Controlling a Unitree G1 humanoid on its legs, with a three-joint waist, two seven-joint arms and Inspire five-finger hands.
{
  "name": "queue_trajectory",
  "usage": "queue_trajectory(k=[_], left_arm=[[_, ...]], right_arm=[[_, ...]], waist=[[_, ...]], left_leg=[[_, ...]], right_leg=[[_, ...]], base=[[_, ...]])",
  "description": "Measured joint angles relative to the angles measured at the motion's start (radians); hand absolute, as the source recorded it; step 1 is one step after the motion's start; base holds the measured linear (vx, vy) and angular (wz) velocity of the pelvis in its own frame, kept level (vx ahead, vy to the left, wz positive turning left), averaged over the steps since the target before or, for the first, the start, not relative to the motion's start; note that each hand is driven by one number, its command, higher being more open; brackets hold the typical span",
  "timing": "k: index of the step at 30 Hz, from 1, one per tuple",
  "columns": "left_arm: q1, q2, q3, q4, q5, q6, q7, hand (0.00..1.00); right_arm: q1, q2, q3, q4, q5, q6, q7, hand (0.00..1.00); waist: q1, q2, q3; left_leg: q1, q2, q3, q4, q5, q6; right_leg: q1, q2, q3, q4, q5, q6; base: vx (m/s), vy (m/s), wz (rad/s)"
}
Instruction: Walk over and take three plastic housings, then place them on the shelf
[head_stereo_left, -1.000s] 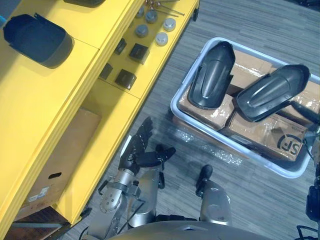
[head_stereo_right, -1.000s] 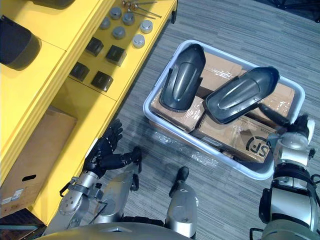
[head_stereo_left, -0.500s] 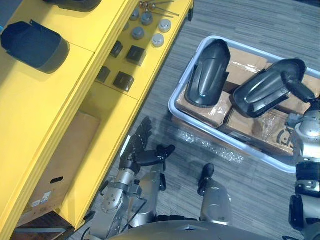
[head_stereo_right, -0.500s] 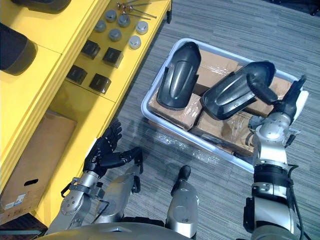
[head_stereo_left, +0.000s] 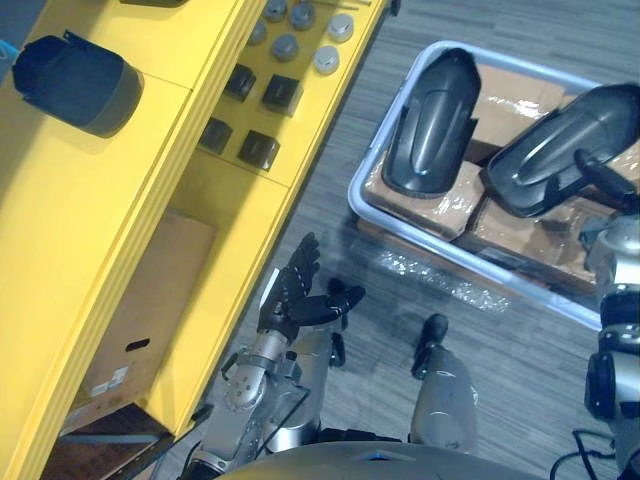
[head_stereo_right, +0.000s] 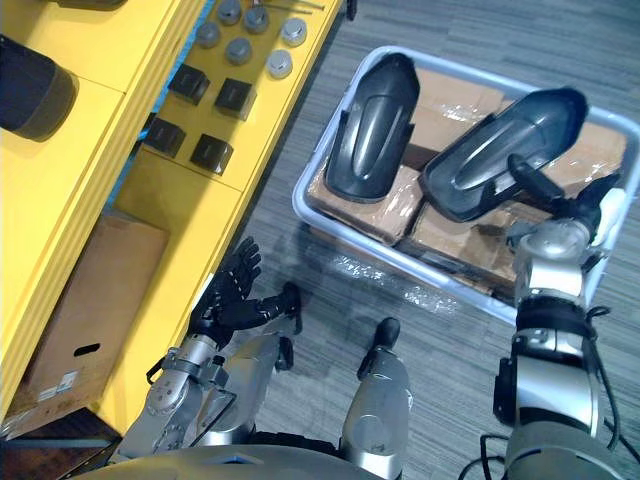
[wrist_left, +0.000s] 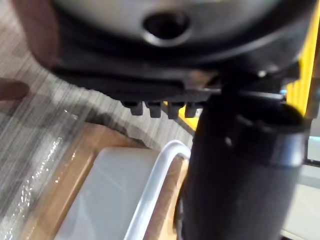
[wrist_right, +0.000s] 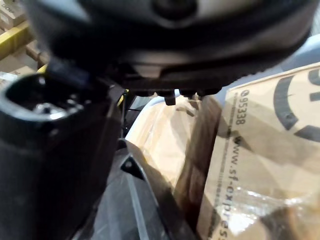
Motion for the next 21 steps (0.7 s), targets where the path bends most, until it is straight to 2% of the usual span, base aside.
queue_trajectory(k=[2, 7, 8, 9, 12, 14, 17, 21], left_arm=[[-0.009, 0.000, -0.009, 0.016, -0.006, 0.000, 0.014, 1.00], [-0.014, 0.000, -0.032, 0.042, -0.040, 0.000, 0.017, 1.00], [-0.015, 0.000, -0.035, 0.045, -0.041, 0.000, 0.017, 1.00], [-0.016, 0.000, -0.037, 0.046, -0.042, 0.000, 0.017, 1.00], [-0.021, 0.001, -0.039, 0.044, -0.045, 0.000, 0.016, 1.00], [-0.021, 0.003, -0.038, 0.037, -0.064, -0.001, 0.016, 1.00], [-0.021, 0.004, -0.034, 0.030, -0.079, -0.001, 0.014, 1.00], [-0.020, 0.005, -0.036, 0.030, -0.077, 0.000, 0.006, 1.00]], right_arm=[[-0.034, -0.044, 0.016, 0.041, 0.001, 0.012, -0.003, 1.00], [-0.134, -0.118, 0.056, 0.176, 0.005, 0.035, -0.008, 1.00], [-0.155, -0.138, 0.072, 0.208, 0.008, 0.049, -0.004, 0.00], [-0.165, -0.145, 0.074, 0.222, 0.009, 0.057, -0.002, 0.00], [-0.196, -0.188, 0.112, 0.273, 0.020, 0.136, 0.021, 0.00], [-0.199, -0.241, 0.129, 0.304, 0.024, 0.210, 0.052, 0.00], [-0.200, -0.293, 0.127, 0.340, 0.030, 0.251, 0.124, 0.00], [-0.217, -0.304, 0.128, 0.374, 0.048, 0.252, 0.206, 0.00]], waist=[[0.013, 0.014, 0.002], [0.037, 0.030, 0.000], [0.044, 0.031, -0.001], [0.046, 0.031, -0.001], [0.063, 0.032, -0.001], [0.075, 0.032, -0.001], [0.073, 0.032, -0.001], [0.069, 0.031, -0.001]], left_leg=[[-0.014, -0.004, -0.002, 0.006, 0.001, 0.001], [-0.062, -0.012, -0.011, 0.034, 0.001, 0.002], [-0.071, -0.015, -0.016, 0.036, 0.002, 0.003], [-0.073, -0.017, -0.020, 0.035, 0.003, 0.002], [-0.086, -0.022, -0.032, 0.044, 0.004, 0.001], [-0.089, -0.026, -0.044, 0.051, 0.004, 0.001], [-0.088, -0.029, -0.059, 0.052, 0.003, 0.002], [-0.078, -0.028, -0.066, 0.051, 0.010, -0.007]], right_leg=[[-0.014, -0.006, 0.000, 0.010, 0.000, 0.000], [-0.054, -0.021, -0.004, 0.037, -0.004, -0.003], [-0.064, -0.026, -0.006, 0.045, -0.005, -0.004], [-0.066, -0.029, -0.010, 0.048, -0.007, -0.004], [-0.069, -0.035, -0.021, 0.055, -0.009, -0.001], [-0.060, -0.042, -0.036, 0.061, -0.014, 0.002], [-0.045, -0.049, -0.057, 0.062, -0.017, 0.003], [-0.029, -0.048, -0.068, 0.059, -0.018, 0.003]], base=[[-0.03, 0.016, 0.07], [-0.02, 0.016, 0.08], [-0.02, 0.012, 0.08], [-0.02, 0.013, 0.16], [-0.02, 0.014, 0.15], [-0.01, 0.005, 0.16], [0.00, 0.008, 0.17], [0.00, -0.008, 0.05]])
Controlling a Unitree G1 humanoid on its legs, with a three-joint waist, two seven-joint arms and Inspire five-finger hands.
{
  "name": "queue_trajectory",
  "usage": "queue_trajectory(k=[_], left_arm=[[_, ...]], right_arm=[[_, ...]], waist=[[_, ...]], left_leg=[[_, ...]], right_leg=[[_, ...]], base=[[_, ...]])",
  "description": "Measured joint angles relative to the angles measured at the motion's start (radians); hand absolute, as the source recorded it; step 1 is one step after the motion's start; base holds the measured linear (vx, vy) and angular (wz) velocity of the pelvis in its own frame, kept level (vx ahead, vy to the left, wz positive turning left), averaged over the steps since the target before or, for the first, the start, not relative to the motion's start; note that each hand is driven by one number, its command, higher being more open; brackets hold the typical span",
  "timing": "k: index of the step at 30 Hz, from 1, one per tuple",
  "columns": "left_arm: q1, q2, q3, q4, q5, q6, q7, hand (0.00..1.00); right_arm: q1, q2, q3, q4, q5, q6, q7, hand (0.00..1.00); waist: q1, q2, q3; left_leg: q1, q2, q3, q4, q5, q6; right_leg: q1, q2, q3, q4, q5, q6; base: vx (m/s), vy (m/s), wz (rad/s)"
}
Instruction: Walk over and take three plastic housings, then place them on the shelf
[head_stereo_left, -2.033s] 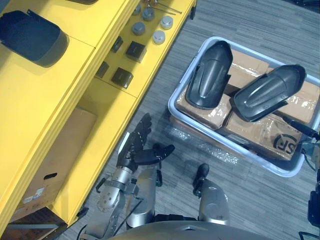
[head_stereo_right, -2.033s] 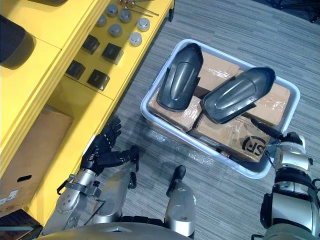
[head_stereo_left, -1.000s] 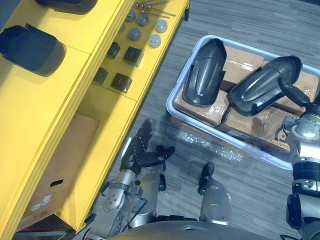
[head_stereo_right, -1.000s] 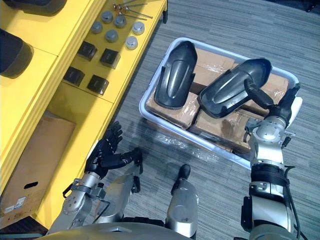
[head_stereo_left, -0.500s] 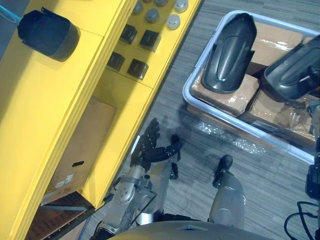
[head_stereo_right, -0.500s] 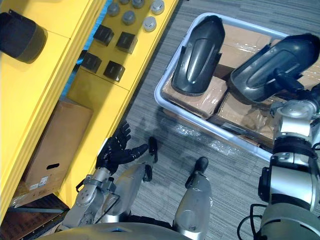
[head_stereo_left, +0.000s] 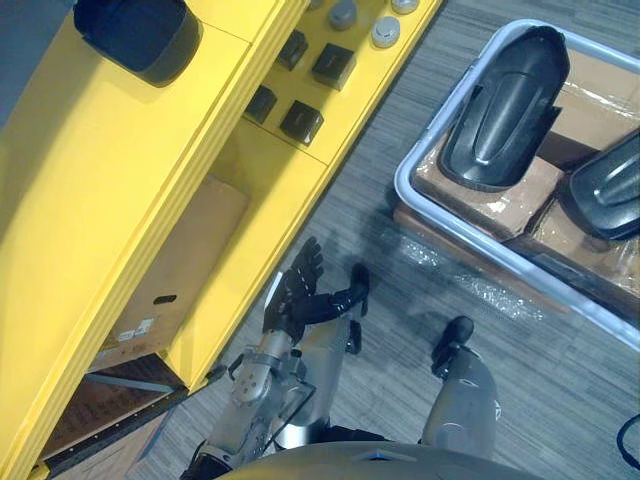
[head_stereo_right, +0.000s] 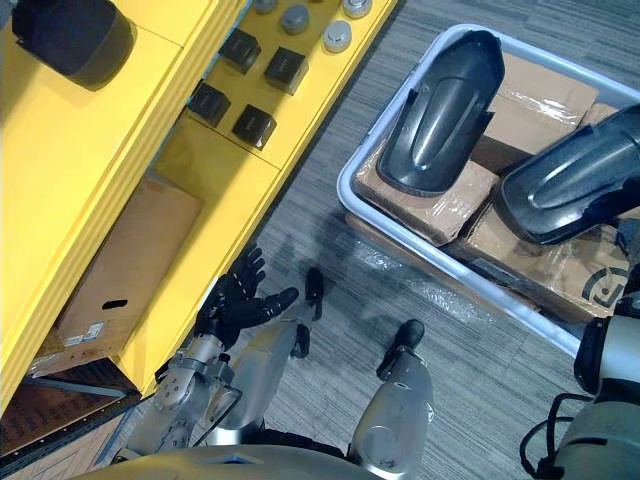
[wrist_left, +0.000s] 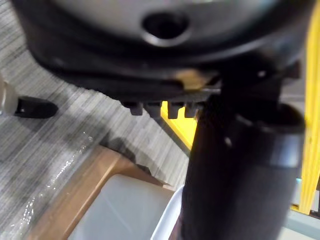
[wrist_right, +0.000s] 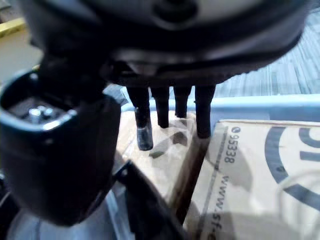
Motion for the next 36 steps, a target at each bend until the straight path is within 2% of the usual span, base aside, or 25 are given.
queue_trajectory(k=[7, 12, 13, 16, 22, 24, 26, 31, 36], left_arm=[[0.009, 0.001, 0.000, 0.002, 0.004, 0.000, 0.006, 1.00], [0.016, 0.020, 0.003, 0.002, 0.006, 0.000, 0.008, 1.00], [0.019, 0.026, 0.005, 0.000, 0.010, 0.000, 0.007, 1.00], [0.029, 0.031, 0.022, -0.005, 0.010, 0.000, 0.005, 1.00], [0.067, 0.056, 0.060, -0.081, 0.018, 0.000, -0.005, 1.00], [0.082, 0.069, 0.086, -0.125, 0.029, 0.000, -0.012, 1.00], [0.090, 0.081, 0.102, -0.153, 0.046, 0.000, -0.021, 1.00], [0.090, 0.085, 0.115, -0.167, 0.053, 0.001, -0.063, 1.00], [0.097, 0.085, 0.118, -0.168, 0.089, 0.012, -0.087, 1.00]], right_arm=[[0.003, 0.019, -0.022, 0.042, 0.010, -0.006, 0.033, 0.00], [0.061, 0.078, -0.069, 0.050, 0.015, -0.057, 0.065, 0.00], [0.084, 0.100, -0.082, 0.064, 0.031, -0.094, 0.073, 0.00], [0.111, 0.147, -0.100, 0.073, 0.032, -0.155, 0.080, 0.00], [0.219, 0.241, -0.140, 0.036, 0.030, -0.258, 0.088, 0.00], [0.276, 0.300, -0.150, -0.019, 0.030, -0.293, 0.083, 0.00], [0.327, 0.358, -0.159, -0.094, 0.030, -0.301, 0.063, 0.00], [0.435, 0.454, -0.157, -0.230, 0.029, -0.299, 0.017, 0.00], [0.521, 0.559, -0.158, -0.411, 0.028, -0.266, -0.011, 0.00]], waist=[[-0.001, -0.010, 0.002], [-0.005, -0.050, 0.000], [-0.009, -0.065, -0.002], [-0.022, -0.088, -0.005], [-0.036, -0.129, -0.009], [-0.047, -0.153, -0.007], [-0.058, -0.171, -0.010], [-0.062, -0.196, -0.031], [-0.071, -0.221, -0.075]], left_leg=[[0.040, 0.013, -0.005, -0.011, 0.003, -0.004], [0.081, 0.026, 0.000, -0.036, 0.009, -0.008], [0.094, 0.029, -0.001, -0.041, 0.008, -0.009], [0.123, 0.032, -0.001, -0.062, 0.011, -0.012], [0.176, 0.036, 0.005, -0.097, 0.013, -0.015], [0.205, 0.038, 0.009, -0.114, 0.014, -0.016], [0.230, 0.041, 0.013, -0.131, 0.015, -0.017], [0.282, 0.044, 0.030, -0.171, 0.017, -0.019], [0.328, 0.041, 0.042, -0.215, 0.020, -0.019]], right_leg=[[0.048, 0.019, -0.010, -0.026, 0.001, 0.000], [0.084, 0.038, -0.010, -0.051, 0.001, -0.001], [0.097, 0.043, -0.010, -0.054, -0.001, -0.005], [0.122, 0.051, -0.011, -0.071, -0.002, -0.006], [0.172, 0.068, -0.013, -0.107, 0.001, -0.002], [0.200, 0.076, -0.013, -0.124, 0.007, -0.002], [0.225, 0.083, -0.013, -0.144, 0.011, 0.002], [0.270, 0.095, -0.010, -0.182, 0.016, 0.005], [0.308, 0.102, -0.009, -0.221, 0.023, 0.008]], base=[[0.01, -0.026, 0.00], [0.04, -0.048, -0.05], [0.05, -0.064, -0.03], [0.04, -0.048, -0.01], [0.04, -0.045, -0.02], [0.06, -0.053, -0.03], [0.06, -0.067, -0.05], [0.08, -0.057, -0.06], [0.09, -0.044, -0.03]])
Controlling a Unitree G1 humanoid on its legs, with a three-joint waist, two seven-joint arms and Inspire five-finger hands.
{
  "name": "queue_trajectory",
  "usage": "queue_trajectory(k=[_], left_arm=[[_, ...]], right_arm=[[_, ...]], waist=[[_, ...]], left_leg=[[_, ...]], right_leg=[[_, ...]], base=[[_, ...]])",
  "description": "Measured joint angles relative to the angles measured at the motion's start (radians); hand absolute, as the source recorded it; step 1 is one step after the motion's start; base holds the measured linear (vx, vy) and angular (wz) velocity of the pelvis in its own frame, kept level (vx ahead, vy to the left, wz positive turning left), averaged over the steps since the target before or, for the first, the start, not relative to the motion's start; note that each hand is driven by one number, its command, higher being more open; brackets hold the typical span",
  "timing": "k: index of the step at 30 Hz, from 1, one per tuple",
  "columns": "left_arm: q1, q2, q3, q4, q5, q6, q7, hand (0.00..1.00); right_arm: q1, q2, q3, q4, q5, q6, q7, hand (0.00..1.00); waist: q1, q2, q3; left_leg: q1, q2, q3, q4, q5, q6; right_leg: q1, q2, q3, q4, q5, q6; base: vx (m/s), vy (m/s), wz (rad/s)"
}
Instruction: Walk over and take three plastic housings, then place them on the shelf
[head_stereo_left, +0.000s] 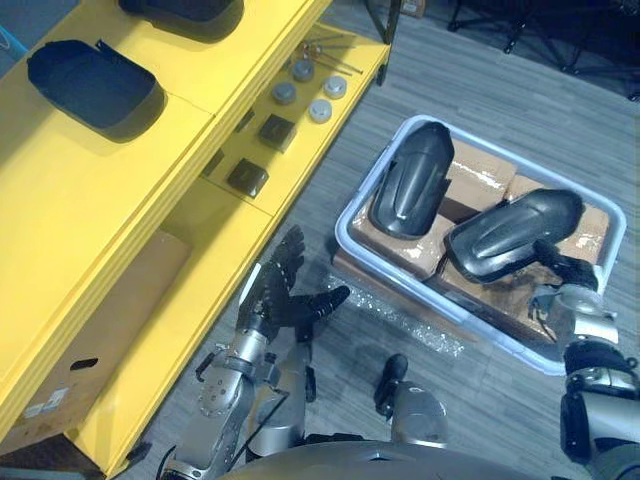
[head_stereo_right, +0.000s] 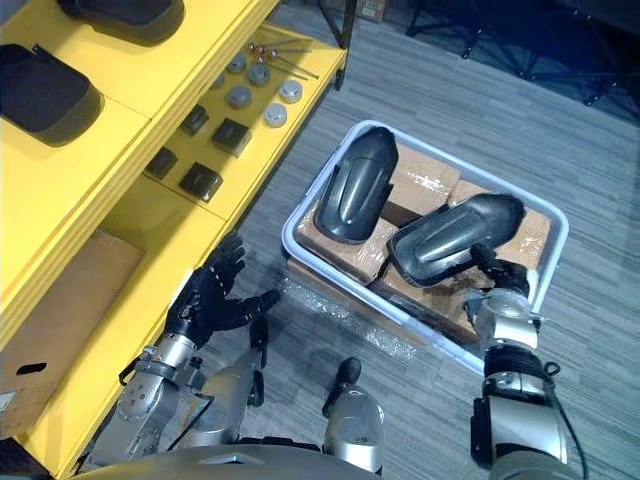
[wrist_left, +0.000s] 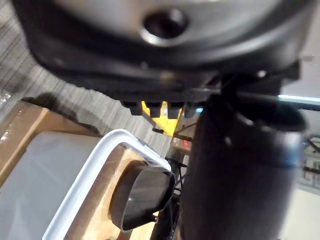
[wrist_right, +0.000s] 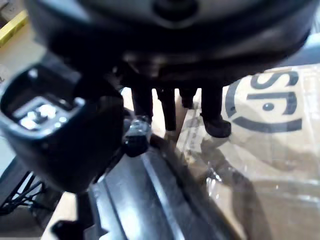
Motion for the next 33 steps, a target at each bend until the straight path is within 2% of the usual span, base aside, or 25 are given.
queue_trajectory(k=[1, 6, 15, 20, 27, 31, 33], left_arm=[[0.001, -0.001, 0.003, -0.004, 0.000, 0.011, -0.003, 1.00], [0.001, -0.002, 0.023, -0.010, 0.000, 0.017, -0.020, 1.00], [0.006, -0.002, 0.028, -0.013, 0.000, 0.032, -0.020, 1.00], [0.006, -0.002, 0.030, -0.013, 0.000, 0.032, -0.017, 1.00], [0.007, -0.002, 0.038, -0.013, -0.001, 0.033, -0.013, 1.00], [0.016, -0.003, 0.037, -0.013, -0.002, 0.033, -0.008, 1.00], [0.018, -0.005, 0.037, -0.013, -0.002, 0.033, 0.000, 1.00]], right_arm=[[0.035, 0.032, 0.000, -0.079, -0.009, 0.014, -0.012, 1.00], [0.074, 0.079, 0.001, -0.188, -0.039, 0.019, -0.039, 1.00], [0.115, 0.112, -0.001, -0.251, -0.041, 0.019, -0.176, 1.00], [0.119, 0.113, -0.001, -0.251, -0.041, 0.045, -0.190, 1.00], [0.108, 0.113, -0.026, -0.251, -0.082, 0.044, -0.235, 1.00], [0.093, 0.112, -0.060, -0.250, -0.109, 0.015, -0.262, 1.00], [0.045, 0.088, -0.070, -0.228, -0.110, -0.013, -0.278, 1.00]], waist=[[-0.003, -0.004, -0.023], [-0.014, -0.006, -0.039], [-0.021, -0.009, -0.042], [-0.022, -0.009, -0.042], [-0.021, -0.008, -0.041], [-0.022, -0.007, -0.039], [-0.030, 0.003, -0.020]], left_leg=[[0.004, -0.002, 0.004, -0.004, 0.000, 0.000], [0.035, -0.006, 0.015, -0.020, -0.002, -0.002], [0.035, -0.007, 0.037, -0.021, -0.018, 0.003], [0.031, -0.011, 0.037, -0.021, -0.015, 0.002], [0.022, -0.013, 0.036, -0.018, -0.013, 0.007], [-0.012, -0.013, 0.034, 0.013, -0.019, 0.009], [-0.030, -0.013, 0.030, 0.043, -0.028, 0.012]], right_leg=[[0.006, 0.000, 0.001, -0.009, 0.001, 0.002], [0.032, -0.001, 0.006, -0.024, 0.003, 0.004], [0.026, 0.000, 0.030, -0.044, 0.022, 0.010], [0.026, -0.001, 0.030, -0.055, 0.028, 0.013], [0.019, -0.002, 0.029, -0.053, 0.027, 0.011], [-0.008, -0.006, 0.030, -0.039, 0.025, 0.009], [-0.013, -0.011, 0.030, -0.031, 0.026, 0.009]], base=[[0.12, -0.042, -0.03], [0.04, -0.023, -0.04], [-0.01, -0.006, -0.07], [0.01, -0.005, 0.00], [0.01, -0.005, 0.00], [0.00, 0.000, 0.00], [-0.02, 0.000, 0.03]])
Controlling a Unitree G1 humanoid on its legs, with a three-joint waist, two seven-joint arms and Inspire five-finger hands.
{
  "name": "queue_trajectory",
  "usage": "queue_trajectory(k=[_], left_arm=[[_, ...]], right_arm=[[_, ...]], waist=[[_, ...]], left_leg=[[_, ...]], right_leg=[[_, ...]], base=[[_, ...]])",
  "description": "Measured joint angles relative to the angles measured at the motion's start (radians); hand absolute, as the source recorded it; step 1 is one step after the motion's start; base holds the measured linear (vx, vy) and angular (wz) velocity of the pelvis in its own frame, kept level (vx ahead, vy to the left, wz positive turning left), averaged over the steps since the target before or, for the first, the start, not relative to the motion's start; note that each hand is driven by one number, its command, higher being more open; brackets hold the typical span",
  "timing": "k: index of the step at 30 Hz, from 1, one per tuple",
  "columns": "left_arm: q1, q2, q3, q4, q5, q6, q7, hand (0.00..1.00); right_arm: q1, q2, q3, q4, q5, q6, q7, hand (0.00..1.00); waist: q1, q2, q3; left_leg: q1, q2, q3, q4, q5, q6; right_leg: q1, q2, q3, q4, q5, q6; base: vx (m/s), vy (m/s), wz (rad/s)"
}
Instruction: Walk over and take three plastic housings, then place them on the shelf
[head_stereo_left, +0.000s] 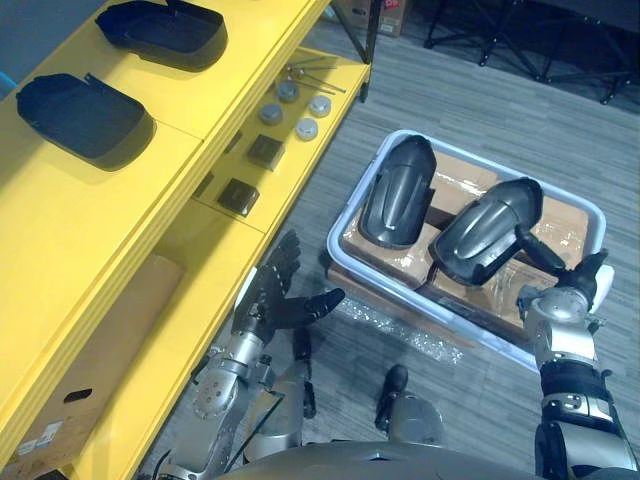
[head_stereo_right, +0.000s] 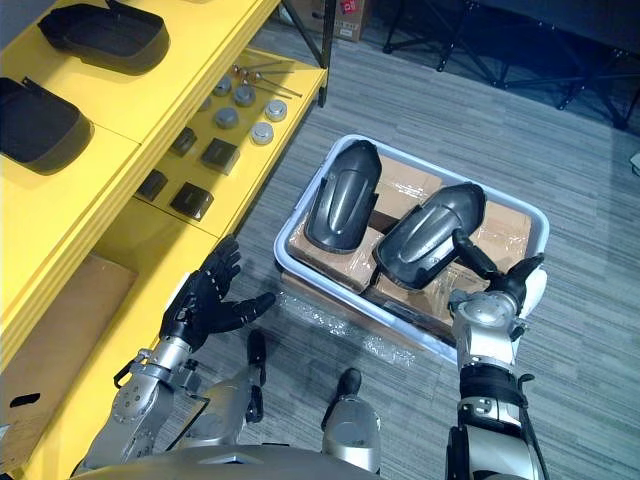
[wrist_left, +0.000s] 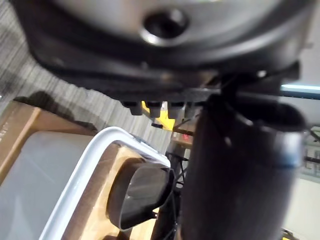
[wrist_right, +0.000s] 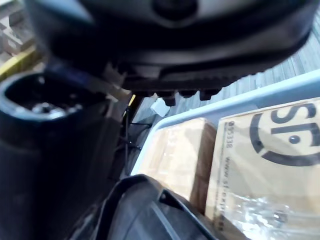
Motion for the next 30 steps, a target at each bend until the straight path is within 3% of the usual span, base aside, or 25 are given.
queue_trajectory(k=[2, 6, 16, 21, 30], left_arm=[[0.000, -0.011, 0.000, 0.000, -0.001, -0.001, 0.007, 1.00], [0.001, -0.015, -0.001, 0.008, -0.004, -0.002, 0.023, 1.00], [-0.058, -0.022, -0.050, 0.109, -0.013, -0.007, 0.059, 1.00], [-0.068, -0.045, -0.063, 0.121, -0.015, -0.012, 0.076, 1.00], [-0.079, -0.051, -0.065, 0.154, -0.015, -0.013, 0.100, 1.00]], right_arm=[[-0.075, -0.066, 0.000, 0.040, 0.000, -0.041, -0.013, 1.00], [-0.182, -0.168, 0.001, 0.128, 0.000, -0.063, -0.013, 1.00], [-0.356, -0.298, 0.105, 0.385, 0.039, -0.039, 0.111, 1.00], [-0.380, -0.338, 0.162, 0.406, 0.035, -0.021, 0.167, 1.00], [-0.417, -0.378, 0.250, 0.473, 0.005, 0.004, 0.246, 1.00]], waist=[[-0.008, 0.027, 0.027], [0.001, 0.063, 0.052], [0.031, 0.115, 0.095], [0.046, 0.136, 0.108], [0.057, 0.138, 0.109]], left_leg=[[-0.029, -0.001, -0.006, 0.029, -0.010, 0.005], [-0.065, 0.000, -0.011, 0.041, -0.006, 0.006], [-0.150, 0.000, -0.024, 0.117, -0.014, 0.017], [-0.178, -0.001, -0.036, 0.138, -0.015, 0.017], [-0.220, -0.001, -0.048, 0.158, -0.013, 0.012]], right_leg=[[-0.020, -0.005, -0.002, 0.015, 0.000, 0.001], [-0.060, -0.009, 0.000, 0.041, -0.001, -0.001], [-0.141, -0.029, 0.006, 0.116, -0.017, -0.010], [-0.172, -0.038, 0.002, 0.161, -0.033, -0.015], [-0.220, -0.048, -0.002, 0.206, -0.053, -0.026]], base=[[-0.07, 0.014, 0.06], [-0.06, -0.002, 0.02], [-0.01, -0.014, 0.01], [-0.04, -0.020, 0.06], [-0.03, -0.008, 0.03]])
